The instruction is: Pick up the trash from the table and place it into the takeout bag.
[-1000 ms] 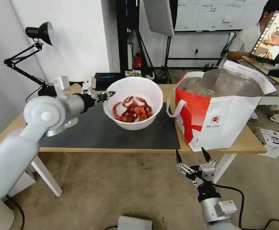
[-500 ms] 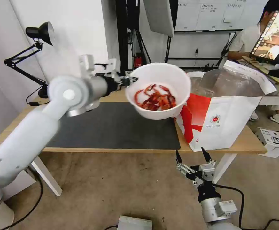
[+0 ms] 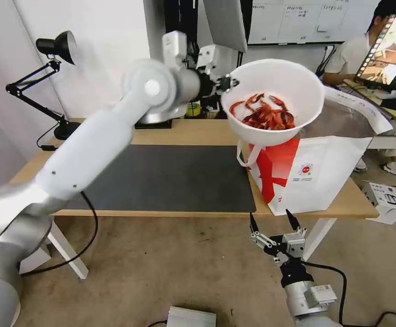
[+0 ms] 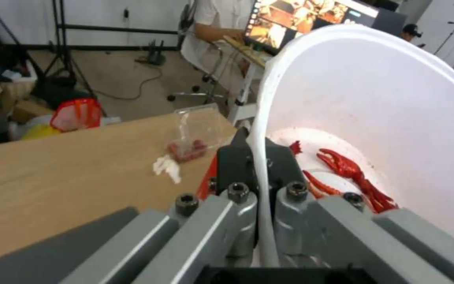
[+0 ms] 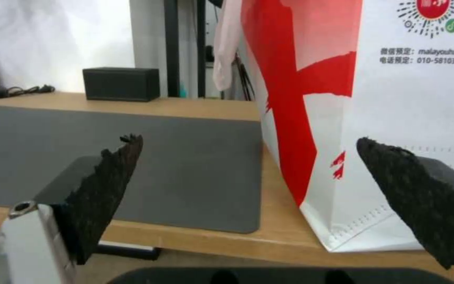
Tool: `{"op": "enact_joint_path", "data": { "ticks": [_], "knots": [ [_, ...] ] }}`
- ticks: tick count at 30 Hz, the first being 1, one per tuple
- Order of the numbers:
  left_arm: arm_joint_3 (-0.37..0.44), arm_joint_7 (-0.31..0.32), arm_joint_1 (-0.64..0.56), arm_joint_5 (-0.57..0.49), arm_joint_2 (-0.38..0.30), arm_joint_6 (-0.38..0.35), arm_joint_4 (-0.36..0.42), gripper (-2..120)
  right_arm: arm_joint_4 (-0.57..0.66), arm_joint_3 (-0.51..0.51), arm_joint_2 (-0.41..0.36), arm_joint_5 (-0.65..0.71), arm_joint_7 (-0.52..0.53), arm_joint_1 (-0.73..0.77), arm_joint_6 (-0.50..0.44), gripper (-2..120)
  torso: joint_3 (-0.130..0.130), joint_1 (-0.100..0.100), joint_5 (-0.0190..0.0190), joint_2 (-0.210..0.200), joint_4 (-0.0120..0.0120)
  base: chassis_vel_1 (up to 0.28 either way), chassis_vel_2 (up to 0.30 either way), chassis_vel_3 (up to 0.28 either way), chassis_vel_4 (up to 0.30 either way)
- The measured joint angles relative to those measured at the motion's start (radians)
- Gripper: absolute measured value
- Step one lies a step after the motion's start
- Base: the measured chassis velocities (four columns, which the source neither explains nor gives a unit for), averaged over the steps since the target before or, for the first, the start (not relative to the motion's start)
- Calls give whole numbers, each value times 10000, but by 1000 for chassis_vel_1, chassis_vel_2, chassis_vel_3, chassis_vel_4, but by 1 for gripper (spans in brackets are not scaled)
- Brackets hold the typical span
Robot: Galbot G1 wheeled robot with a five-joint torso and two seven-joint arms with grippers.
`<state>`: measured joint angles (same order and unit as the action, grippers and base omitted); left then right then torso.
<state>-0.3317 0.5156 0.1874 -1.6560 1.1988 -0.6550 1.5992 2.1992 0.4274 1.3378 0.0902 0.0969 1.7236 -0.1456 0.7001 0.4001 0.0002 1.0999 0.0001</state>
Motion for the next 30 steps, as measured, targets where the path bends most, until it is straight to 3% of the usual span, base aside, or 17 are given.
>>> {"op": "enact_joint_path", "data": {
  "ticks": [5, 7, 16, 21, 25, 30],
  "knots": [
    [-123, 24, 349, 157, 875, 4, -776, 0, 0, 0, 0, 0, 0, 0, 0, 100, -1, -1, 2, 0, -2, 0, 0, 0, 0],
    [-151, 10, 490, 444, 1626, 12, -1472, 0, 0, 0, 0, 0, 0, 0, 0, 100, -1, 0, 2, -1, -2, 0, 0, 0, 0],
    [-64, 47, 736, 1213, 3180, 142, -3124, 0, 0, 0, 0, 0, 0, 0, 0, 100, -1, 0, 1, 0, -2, 0, 0, 0, 0],
    [18, 846, 784, 1477, 3840, 331, -3666, 0, 0, 0, 0, 0, 0, 0, 0, 100, -1, 0, 0, 0, -2, 0, 0, 0, 0],
    [-483, 2006, 769, 1507, 4029, 816, -3811, 0, 0, 1, 0, 0, 0, 0, 0, 100, -1, 0, 0, 1, -2, 0, 0, 0, 0],
    [-750, 2392, 477, 1469, 4014, 989, -3619, 0, 0, 0, 0, 0, 0, 0, 0, 100, -1, 0, -1, 1, 1, 0, 0, 0, 0]
  ]
}}
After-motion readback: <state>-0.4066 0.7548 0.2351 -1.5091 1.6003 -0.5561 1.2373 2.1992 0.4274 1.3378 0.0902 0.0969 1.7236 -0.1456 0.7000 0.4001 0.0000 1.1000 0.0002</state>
